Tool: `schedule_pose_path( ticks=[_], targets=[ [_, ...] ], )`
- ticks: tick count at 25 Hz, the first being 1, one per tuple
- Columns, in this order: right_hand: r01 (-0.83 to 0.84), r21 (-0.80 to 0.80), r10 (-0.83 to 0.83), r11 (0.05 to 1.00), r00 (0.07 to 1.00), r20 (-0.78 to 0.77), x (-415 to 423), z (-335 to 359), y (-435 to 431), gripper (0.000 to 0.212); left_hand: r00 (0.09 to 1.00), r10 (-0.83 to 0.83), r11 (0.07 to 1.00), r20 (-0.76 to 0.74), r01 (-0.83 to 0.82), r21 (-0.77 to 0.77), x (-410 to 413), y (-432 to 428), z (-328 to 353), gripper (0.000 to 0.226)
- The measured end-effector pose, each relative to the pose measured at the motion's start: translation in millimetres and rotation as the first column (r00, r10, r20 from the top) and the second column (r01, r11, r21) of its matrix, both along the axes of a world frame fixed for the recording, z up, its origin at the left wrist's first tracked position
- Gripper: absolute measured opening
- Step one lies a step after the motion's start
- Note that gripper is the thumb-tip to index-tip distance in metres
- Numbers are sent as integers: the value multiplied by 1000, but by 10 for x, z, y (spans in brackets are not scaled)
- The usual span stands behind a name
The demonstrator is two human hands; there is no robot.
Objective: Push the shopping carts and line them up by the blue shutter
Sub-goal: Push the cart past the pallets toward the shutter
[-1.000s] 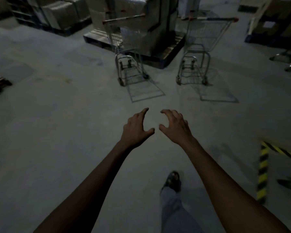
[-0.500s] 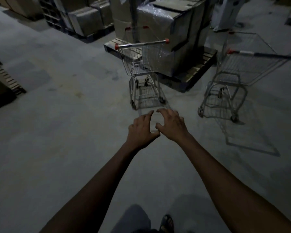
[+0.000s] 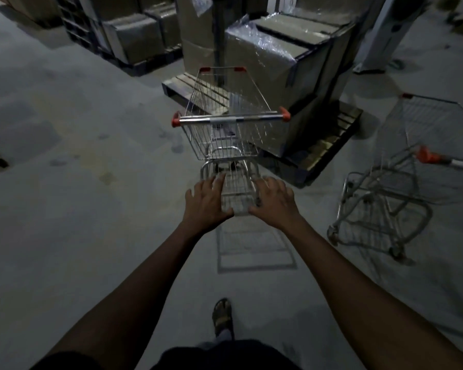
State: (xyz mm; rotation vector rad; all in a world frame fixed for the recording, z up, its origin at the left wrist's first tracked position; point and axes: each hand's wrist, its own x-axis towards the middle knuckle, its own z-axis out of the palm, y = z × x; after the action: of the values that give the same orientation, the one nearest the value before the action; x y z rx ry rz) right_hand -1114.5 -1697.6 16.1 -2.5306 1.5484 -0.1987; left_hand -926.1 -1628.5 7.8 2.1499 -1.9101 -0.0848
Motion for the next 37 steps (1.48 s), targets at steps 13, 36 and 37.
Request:
schedule_pose_path(
  ticks=[13,36,37],
  targets=[
    [-125,5,125,992,986,-111,993,-83,-3652,73,986,21,990,163,-43,137,1044,-3545,-37,106],
    [-110,176,155,978,949,-273,1401,-340,-4125,26,968,-105,947,227,28,319,1634,-4044,-417,32],
    [-95,171,140,981,951,-276,1409,-340,-4070,27,966,-115,952,233,41,302,1644,-4000,-420,32]
  ],
)
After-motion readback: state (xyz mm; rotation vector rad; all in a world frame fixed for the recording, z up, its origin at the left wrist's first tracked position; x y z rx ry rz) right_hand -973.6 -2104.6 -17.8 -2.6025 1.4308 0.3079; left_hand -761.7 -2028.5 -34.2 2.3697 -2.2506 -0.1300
